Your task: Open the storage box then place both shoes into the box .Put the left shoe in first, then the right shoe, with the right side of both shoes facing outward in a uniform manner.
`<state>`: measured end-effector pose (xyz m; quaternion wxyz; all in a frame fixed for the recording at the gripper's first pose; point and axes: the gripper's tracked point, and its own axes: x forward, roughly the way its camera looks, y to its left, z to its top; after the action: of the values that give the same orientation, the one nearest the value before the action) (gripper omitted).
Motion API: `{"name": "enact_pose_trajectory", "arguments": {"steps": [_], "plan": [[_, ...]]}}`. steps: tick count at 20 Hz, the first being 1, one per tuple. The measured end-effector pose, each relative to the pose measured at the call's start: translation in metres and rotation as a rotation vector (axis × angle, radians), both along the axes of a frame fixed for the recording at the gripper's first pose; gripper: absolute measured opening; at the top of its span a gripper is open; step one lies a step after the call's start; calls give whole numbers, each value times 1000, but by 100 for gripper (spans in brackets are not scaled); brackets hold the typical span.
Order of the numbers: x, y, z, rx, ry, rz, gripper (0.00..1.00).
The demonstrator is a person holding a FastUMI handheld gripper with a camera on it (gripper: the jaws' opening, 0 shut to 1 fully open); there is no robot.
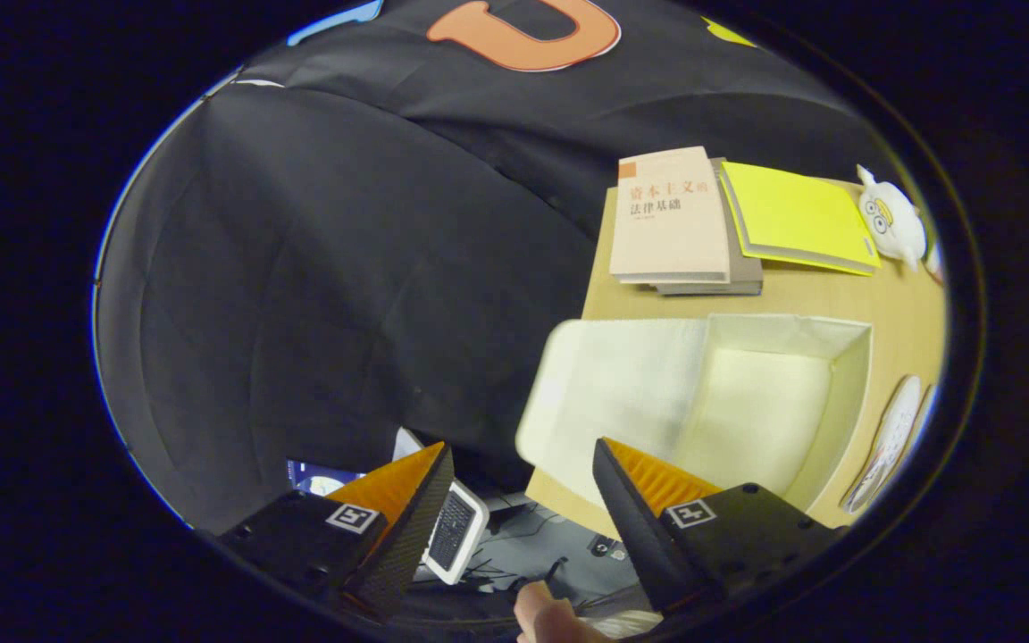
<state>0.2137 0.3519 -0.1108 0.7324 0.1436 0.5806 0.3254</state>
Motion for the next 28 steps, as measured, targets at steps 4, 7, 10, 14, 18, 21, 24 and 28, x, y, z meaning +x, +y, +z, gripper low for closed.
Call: {"name": "enact_pose_trajectory", "arguments": {"steps": [4, 7, 10, 14, 18, 21, 24, 28], "plan": [[0, -44, -23, -129, 19, -61, 100], [6, -94, -43, -209, 5, -100, 100], [13, -148, -61, -257, 2, -134, 100], [17, -226, -91, -321, -9, -146, 100], [8, -292, -120, -356, 21, -142, 100], [3, -337, -145, -366, 50, -172, 100], [3, -381, -174, -432, 57, -186, 100], [6, -429, -223, -511, 97, -222, 99]]}}
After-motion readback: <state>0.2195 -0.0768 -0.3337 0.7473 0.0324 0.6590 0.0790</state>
